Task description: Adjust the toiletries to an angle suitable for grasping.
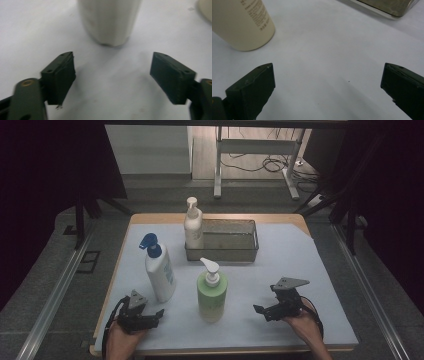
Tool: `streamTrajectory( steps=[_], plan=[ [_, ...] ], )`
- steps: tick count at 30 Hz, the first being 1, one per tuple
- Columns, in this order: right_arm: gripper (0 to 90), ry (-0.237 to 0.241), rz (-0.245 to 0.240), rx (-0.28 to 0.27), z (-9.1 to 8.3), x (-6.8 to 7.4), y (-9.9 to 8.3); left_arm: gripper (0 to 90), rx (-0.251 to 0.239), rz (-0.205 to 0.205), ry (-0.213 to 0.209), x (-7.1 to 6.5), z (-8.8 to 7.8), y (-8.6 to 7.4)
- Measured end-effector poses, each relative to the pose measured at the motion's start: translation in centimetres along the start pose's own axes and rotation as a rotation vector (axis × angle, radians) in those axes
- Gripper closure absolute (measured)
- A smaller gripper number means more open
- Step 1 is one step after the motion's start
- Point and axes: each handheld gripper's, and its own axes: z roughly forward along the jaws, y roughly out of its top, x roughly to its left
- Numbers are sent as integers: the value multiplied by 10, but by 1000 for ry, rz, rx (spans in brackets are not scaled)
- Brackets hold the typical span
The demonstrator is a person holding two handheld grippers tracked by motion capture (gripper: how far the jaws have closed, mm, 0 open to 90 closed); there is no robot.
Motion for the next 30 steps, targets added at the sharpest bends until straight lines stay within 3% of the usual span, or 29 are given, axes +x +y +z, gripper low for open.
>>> streamTrajectory(
  steps=[4,5,8,16,20,30],
  plan=[
    [0,8,-2,15,0,4,0,308,-21,24,-41,-8,-4,5],
    [3,25,19,15,1,6,1,328,-22,29,-50,-10,-4,5],
    [13,43,34,9,1,8,2,324,-9,40,-57,-11,-2,5],
    [0,114,-26,-19,-2,34,20,133,42,20,-29,-6,7,1],
    [0,141,-53,-29,-1,46,31,125,56,14,-17,-4,8,-1],
    [0,188,-116,-53,2,69,59,123,36,18,-25,-2,9,-4]
  ],
)
